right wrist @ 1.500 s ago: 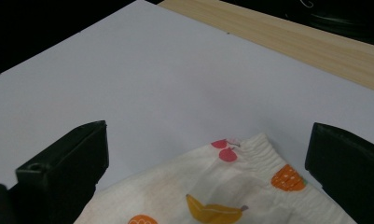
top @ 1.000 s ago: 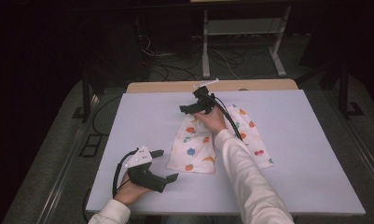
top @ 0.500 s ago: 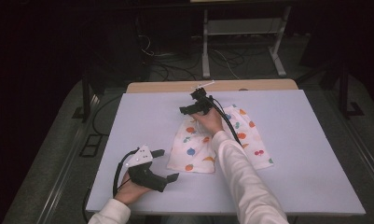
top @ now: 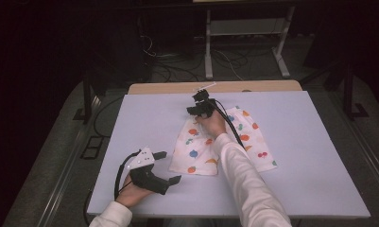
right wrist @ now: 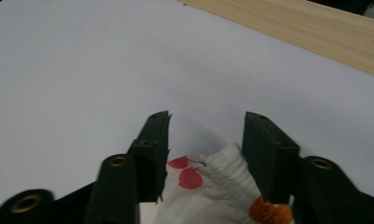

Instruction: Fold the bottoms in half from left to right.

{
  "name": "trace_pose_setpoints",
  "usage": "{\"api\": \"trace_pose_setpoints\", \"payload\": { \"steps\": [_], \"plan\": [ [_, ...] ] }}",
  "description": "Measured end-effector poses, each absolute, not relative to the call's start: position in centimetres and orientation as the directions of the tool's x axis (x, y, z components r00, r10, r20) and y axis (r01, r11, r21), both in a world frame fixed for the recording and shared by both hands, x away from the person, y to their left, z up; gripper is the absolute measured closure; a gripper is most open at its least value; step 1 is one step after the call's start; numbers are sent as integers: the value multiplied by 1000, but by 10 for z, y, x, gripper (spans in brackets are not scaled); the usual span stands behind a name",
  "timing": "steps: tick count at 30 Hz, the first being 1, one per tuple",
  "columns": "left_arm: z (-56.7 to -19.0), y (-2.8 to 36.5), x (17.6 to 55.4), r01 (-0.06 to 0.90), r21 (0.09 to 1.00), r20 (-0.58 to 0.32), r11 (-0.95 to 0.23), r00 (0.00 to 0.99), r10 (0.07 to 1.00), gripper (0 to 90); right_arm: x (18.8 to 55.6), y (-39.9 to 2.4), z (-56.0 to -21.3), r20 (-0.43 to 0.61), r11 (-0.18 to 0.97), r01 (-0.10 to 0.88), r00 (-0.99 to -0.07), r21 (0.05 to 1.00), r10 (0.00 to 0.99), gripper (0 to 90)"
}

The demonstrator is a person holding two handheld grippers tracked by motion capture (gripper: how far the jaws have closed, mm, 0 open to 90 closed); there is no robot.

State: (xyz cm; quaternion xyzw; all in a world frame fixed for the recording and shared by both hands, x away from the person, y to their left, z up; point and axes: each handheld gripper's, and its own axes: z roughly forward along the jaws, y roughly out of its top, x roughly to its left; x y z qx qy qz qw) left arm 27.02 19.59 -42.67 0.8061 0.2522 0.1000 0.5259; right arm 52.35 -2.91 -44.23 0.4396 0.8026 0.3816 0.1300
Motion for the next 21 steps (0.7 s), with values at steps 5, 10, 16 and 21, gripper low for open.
{"api": "trace_pose_setpoints", "payload": {
  "steps": [5, 10, 16, 21],
  "plan": [
    [-427, 196, 271, 301, 897, -103, -323, 854, 510, 0, 524, -31, -441, 123, 321, 617, -568, 719, 814, 656],
    [-427, 196, 271, 300, 897, -101, -325, 854, 510, 0, 523, -32, -441, 110, 338, 627, -564, 702, 818, 712],
    [-427, 196, 271, 299, 897, -100, -324, 854, 510, 0, 523, -33, -441, 109, 337, 640, -552, 690, 826, 807],
    [-427, 195, 271, 299, 897, -100, -325, 854, 511, 0, 523, -33, -441, 108, 339, 645, -550, 685, 828, 846]
  ]
}}
